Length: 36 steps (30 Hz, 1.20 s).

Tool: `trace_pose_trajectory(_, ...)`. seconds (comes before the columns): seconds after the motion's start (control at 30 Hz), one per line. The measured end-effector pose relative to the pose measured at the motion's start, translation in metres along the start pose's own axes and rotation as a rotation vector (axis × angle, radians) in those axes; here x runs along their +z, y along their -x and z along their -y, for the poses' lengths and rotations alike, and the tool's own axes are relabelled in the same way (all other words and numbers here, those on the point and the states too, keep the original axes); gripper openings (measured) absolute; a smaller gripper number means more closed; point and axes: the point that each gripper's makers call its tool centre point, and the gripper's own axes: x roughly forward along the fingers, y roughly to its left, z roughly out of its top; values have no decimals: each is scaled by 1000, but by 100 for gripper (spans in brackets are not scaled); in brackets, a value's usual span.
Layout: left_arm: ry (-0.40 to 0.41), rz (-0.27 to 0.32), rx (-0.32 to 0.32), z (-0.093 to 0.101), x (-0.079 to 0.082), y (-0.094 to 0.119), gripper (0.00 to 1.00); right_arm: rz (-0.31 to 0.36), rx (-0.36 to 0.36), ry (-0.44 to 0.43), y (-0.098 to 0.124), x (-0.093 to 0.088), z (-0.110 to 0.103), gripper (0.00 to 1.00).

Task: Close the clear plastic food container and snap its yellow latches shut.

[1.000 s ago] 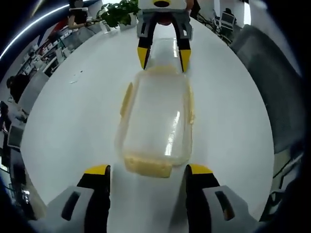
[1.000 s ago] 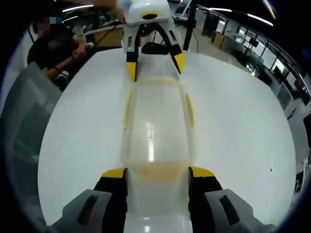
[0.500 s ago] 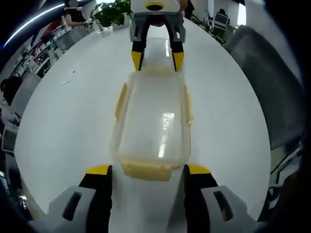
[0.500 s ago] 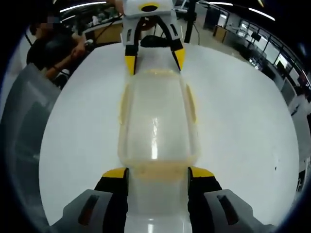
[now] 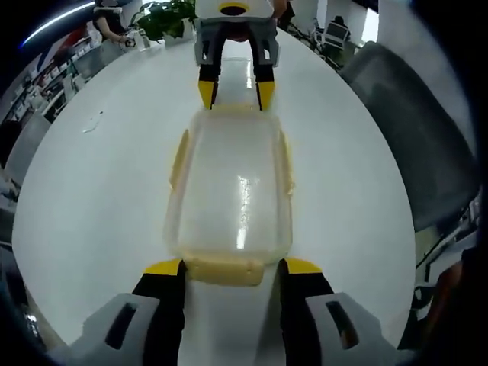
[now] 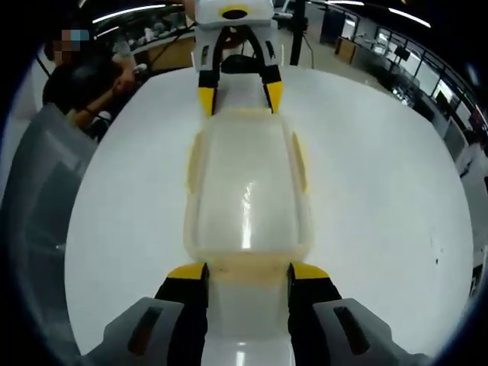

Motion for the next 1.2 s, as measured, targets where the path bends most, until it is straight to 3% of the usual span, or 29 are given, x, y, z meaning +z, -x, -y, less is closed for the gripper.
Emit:
trace_pose_trajectory(0.13, -36, -31, -9, 0, -3, 3, 39, 31, 3, 28, 1, 1, -1, 39)
trace_pose_trajectory(0.6, -50, -83, 6, 2, -2, 0, 39, -45, 10, 11, -2, 0, -2, 39)
trace_pose_trajectory(1.2, 5, -100, 31, 2, -3, 2, 38, -35, 7, -13, -1, 0, -2, 38)
